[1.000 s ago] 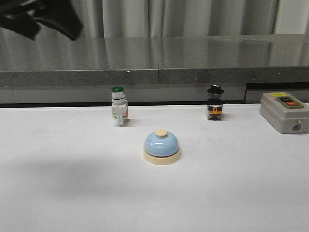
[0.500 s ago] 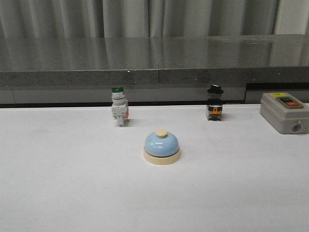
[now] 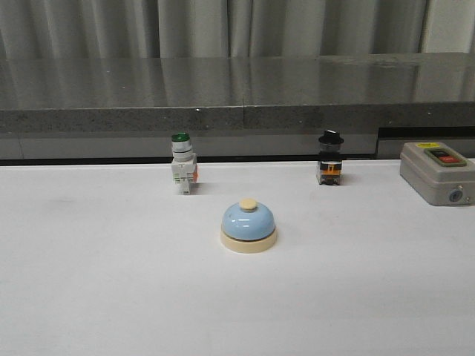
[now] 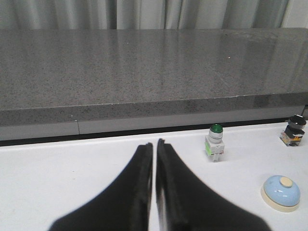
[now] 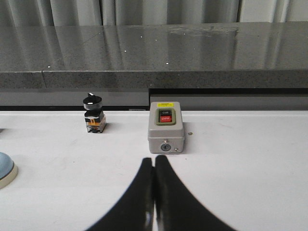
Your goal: Place and press bell with both arms
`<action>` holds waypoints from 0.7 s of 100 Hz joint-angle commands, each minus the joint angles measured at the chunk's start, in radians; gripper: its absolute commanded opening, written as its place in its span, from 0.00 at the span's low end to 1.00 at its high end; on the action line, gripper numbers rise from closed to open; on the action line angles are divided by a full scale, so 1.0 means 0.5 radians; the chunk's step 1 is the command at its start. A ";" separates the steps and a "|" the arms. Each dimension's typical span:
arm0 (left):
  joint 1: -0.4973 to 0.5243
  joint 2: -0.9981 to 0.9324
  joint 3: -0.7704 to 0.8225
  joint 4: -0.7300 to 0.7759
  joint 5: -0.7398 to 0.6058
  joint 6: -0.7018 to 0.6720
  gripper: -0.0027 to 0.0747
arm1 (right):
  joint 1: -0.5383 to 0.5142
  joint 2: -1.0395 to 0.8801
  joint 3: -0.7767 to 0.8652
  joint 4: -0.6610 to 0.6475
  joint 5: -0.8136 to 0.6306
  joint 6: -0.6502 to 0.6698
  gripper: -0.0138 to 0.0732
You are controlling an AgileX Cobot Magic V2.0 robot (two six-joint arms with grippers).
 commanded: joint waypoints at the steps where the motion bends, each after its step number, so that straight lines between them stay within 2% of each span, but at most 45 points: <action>1: 0.003 0.016 -0.052 -0.027 -0.136 -0.020 0.01 | -0.014 -0.033 -0.030 -0.018 -0.170 -0.009 0.09; 52: 0.003 0.016 -0.052 -0.027 -0.140 -0.020 0.01 | -0.014 -0.033 -0.030 -0.018 -0.170 -0.009 0.09; 70: 0.003 -0.015 0.056 0.037 -0.309 -0.020 0.01 | -0.014 -0.033 -0.030 -0.018 -0.170 -0.009 0.09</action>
